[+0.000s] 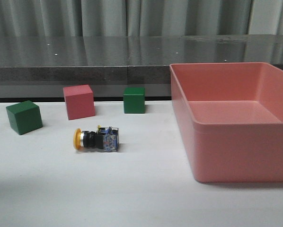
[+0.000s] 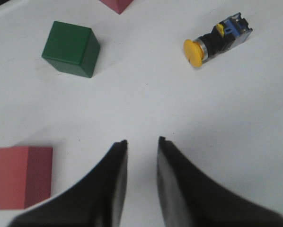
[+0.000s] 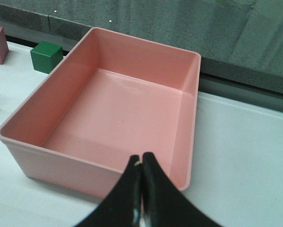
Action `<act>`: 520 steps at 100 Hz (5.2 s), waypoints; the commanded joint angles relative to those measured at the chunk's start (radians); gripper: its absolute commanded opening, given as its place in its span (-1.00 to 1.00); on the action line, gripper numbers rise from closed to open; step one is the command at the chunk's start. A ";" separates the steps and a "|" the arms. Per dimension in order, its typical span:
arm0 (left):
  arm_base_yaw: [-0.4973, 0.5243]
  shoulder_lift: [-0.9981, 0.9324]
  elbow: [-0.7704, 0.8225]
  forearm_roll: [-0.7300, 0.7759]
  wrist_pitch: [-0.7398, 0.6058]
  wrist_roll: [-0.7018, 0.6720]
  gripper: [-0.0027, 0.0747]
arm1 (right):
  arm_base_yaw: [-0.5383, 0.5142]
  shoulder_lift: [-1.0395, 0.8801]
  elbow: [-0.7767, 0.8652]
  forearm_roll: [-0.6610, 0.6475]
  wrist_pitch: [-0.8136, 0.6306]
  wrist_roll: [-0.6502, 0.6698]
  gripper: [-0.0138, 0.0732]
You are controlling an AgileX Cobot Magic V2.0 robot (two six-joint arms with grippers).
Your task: Place and stand button with both arms
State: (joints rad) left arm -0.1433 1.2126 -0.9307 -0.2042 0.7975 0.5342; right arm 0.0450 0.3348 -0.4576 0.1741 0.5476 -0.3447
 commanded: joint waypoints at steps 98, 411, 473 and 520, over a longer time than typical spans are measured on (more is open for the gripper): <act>0.029 0.437 -0.110 -1.205 0.000 1.680 0.46 | -0.009 0.005 0.013 -0.004 -0.099 0.003 -0.82; -0.400 0.588 -0.324 0.695 -0.181 0.757 -0.98 | -0.009 0.005 0.034 -0.004 -0.145 0.003 -0.82; -0.400 0.588 -0.324 0.686 -0.211 0.768 0.19 | -0.009 0.005 0.034 -0.004 -0.145 0.003 -0.82; -0.339 0.454 -0.324 0.717 -0.120 0.768 0.18 | -0.009 0.005 0.034 -0.004 -0.145 0.003 -0.82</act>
State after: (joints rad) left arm -0.5077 1.7561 -1.2275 0.4926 0.6673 1.3039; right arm 0.0450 0.3348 -0.3985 0.1725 0.4808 -0.3386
